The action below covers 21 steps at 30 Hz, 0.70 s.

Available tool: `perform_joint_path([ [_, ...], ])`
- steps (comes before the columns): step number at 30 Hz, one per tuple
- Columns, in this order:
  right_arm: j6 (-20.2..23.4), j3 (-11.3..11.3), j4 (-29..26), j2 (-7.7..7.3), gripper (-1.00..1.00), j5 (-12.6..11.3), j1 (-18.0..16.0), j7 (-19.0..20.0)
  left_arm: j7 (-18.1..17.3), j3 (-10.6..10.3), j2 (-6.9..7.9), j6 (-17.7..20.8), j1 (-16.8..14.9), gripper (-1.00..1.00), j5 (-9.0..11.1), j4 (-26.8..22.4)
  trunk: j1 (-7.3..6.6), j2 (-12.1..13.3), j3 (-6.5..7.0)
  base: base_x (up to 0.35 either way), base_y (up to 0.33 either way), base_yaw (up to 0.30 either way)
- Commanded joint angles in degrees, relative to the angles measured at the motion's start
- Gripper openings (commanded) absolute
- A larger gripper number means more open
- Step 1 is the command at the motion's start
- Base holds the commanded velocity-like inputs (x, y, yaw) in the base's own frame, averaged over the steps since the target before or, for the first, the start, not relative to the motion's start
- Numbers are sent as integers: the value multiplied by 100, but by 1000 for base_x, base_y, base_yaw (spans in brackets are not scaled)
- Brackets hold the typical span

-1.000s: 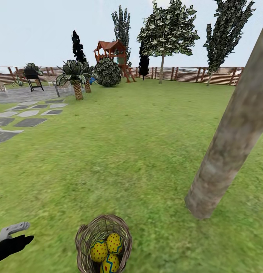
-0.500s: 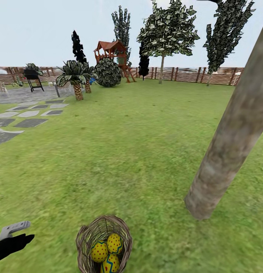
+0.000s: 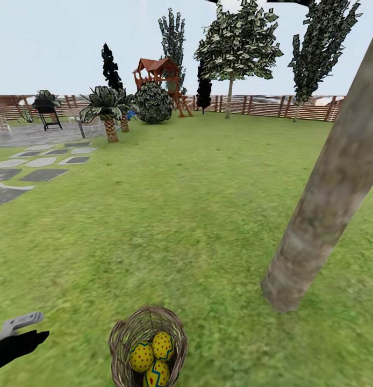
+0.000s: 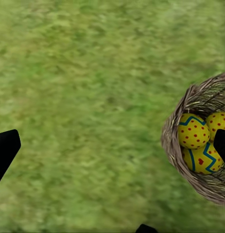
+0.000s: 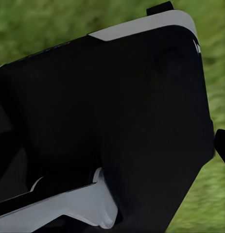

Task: Take the three Easter eggs out of the wicker basket on the lawn in the garden, then place them on the lawn next to a single tree (choose any tree) so that all three eggs are next to the same tree and none are left in the basket.

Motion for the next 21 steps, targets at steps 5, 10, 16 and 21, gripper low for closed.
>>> perform_joint_path([
  [5, 34, -4, -13, 1, 100, -58, 0, 9, 35, -17, -3, 62, -1, 100, 44, -74, -110, 197, 84, 0, 0, 0],
  [10, 34, -4, -13, 1, 100, -56, 0, 9, 46, -137, -4, 65, -1, 100, 41, -86, -220, 398, 173, 0, 0, 0],
  [16, 34, -4, -13, 1, 100, -58, 0, 9, 36, -184, -2, 65, 0, 100, 40, -96, -351, 638, 281, 0, 0, 0],
  [21, 34, -4, -13, 1, 100, -56, 0, 9, 8, -179, 18, 71, 1, 100, 47, -93, -461, 839, 371, 0, 0, 0],
])
